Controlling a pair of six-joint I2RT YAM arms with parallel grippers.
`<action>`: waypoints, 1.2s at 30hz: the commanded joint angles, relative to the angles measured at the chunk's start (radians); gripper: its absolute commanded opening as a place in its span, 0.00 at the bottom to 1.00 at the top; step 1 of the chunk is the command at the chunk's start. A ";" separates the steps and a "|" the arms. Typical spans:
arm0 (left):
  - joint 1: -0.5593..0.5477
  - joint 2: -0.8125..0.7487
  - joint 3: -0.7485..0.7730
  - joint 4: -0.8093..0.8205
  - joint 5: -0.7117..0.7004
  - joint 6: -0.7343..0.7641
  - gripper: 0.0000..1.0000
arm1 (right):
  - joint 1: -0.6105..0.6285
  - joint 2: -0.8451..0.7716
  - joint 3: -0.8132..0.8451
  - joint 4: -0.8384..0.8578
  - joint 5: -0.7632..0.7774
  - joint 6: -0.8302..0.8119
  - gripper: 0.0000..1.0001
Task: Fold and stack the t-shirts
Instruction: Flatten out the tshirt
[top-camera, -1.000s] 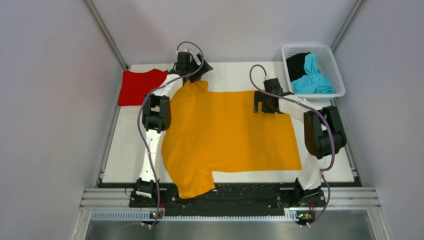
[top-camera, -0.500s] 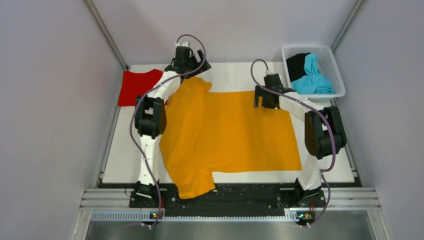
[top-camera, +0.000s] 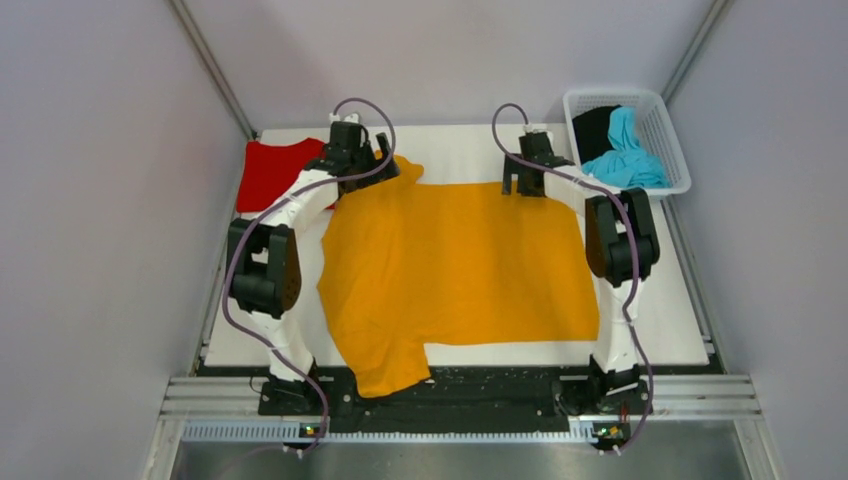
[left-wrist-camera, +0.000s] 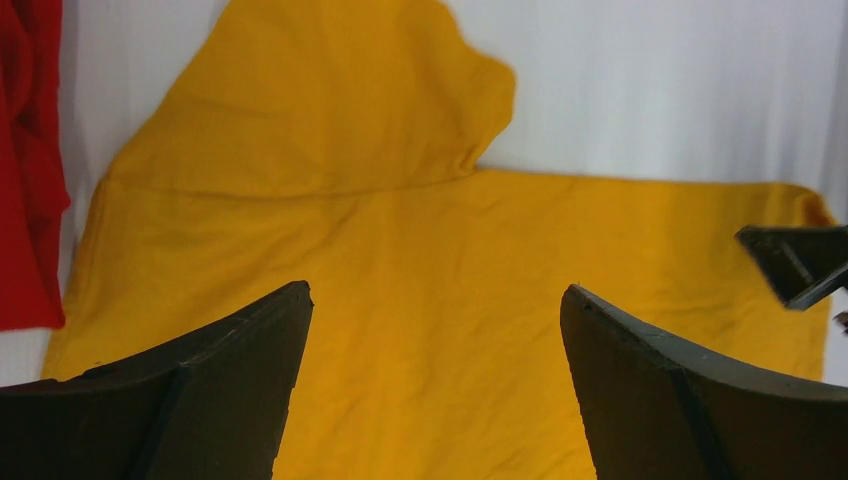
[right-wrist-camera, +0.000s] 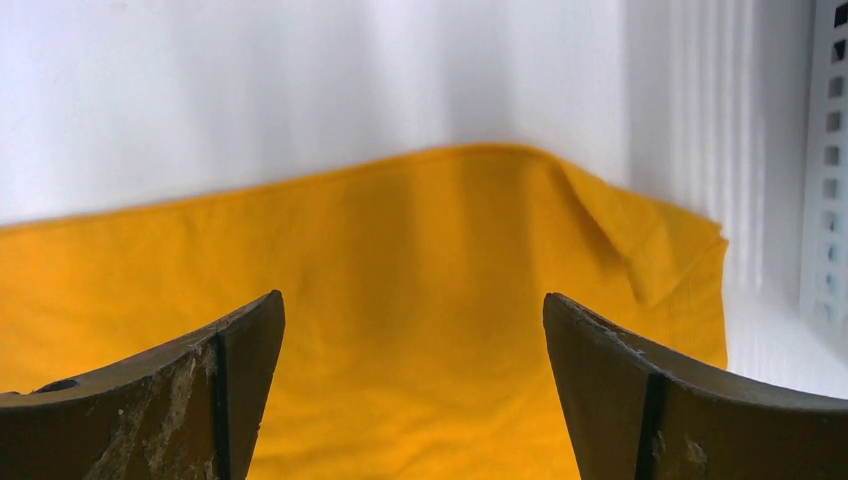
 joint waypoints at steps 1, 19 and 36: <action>0.001 -0.007 -0.034 -0.043 -0.005 0.006 0.99 | -0.029 0.074 0.105 0.010 0.069 -0.046 0.99; 0.019 0.174 0.095 -0.153 -0.042 0.005 0.99 | 0.009 -0.027 0.073 -0.005 0.070 -0.105 0.99; 0.045 0.451 0.384 -0.321 -0.104 -0.002 0.99 | 0.008 -0.042 -0.075 0.005 0.101 0.009 0.99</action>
